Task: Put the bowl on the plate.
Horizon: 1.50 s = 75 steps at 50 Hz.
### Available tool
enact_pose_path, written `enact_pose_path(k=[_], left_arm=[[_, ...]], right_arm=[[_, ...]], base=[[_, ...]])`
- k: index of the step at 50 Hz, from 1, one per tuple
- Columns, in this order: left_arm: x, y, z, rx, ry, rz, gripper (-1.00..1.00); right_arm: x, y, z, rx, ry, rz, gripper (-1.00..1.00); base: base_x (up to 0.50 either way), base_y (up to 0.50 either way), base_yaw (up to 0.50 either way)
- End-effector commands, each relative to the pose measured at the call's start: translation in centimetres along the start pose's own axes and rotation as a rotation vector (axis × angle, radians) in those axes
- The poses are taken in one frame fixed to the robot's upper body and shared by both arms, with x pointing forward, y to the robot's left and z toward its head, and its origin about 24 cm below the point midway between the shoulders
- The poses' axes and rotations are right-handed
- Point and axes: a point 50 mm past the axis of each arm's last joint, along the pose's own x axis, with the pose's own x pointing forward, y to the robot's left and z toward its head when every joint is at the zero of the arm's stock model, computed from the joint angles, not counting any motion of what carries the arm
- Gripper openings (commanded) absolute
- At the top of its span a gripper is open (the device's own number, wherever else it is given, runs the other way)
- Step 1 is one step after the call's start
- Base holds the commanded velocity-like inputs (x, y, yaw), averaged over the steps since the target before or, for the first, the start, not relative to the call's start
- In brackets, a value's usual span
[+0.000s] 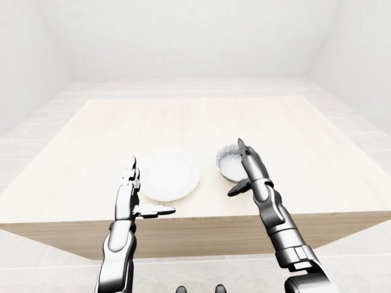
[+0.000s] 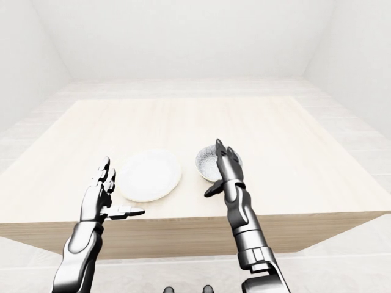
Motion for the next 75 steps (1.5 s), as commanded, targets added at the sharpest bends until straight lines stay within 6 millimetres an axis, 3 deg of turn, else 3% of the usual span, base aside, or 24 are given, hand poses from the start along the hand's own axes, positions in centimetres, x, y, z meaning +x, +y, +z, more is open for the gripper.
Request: enact_pose_path(k=[1,37,75], left_arm=[[-0.2,0.2,-0.2,0.0,0.003,0.006,1.0],[0.3,0.2,0.1,0.006,0.002,0.004,1.0],[-0.4,0.5,-0.7,0.007,0.019,0.008,1.0]], right_arm=[[0.8,0.0,0.3,-0.061,0.005,0.0,1.0],[1.7,1.4,-0.2,-0.188,0.043,0.022,1.0],[0.3,3.0,-0.6,-0.235,0.038,0.083,1.0]], base=[[0.0,0.0,0.0],[0.0,0.0,0.0],[0.0,0.0,0.0]])
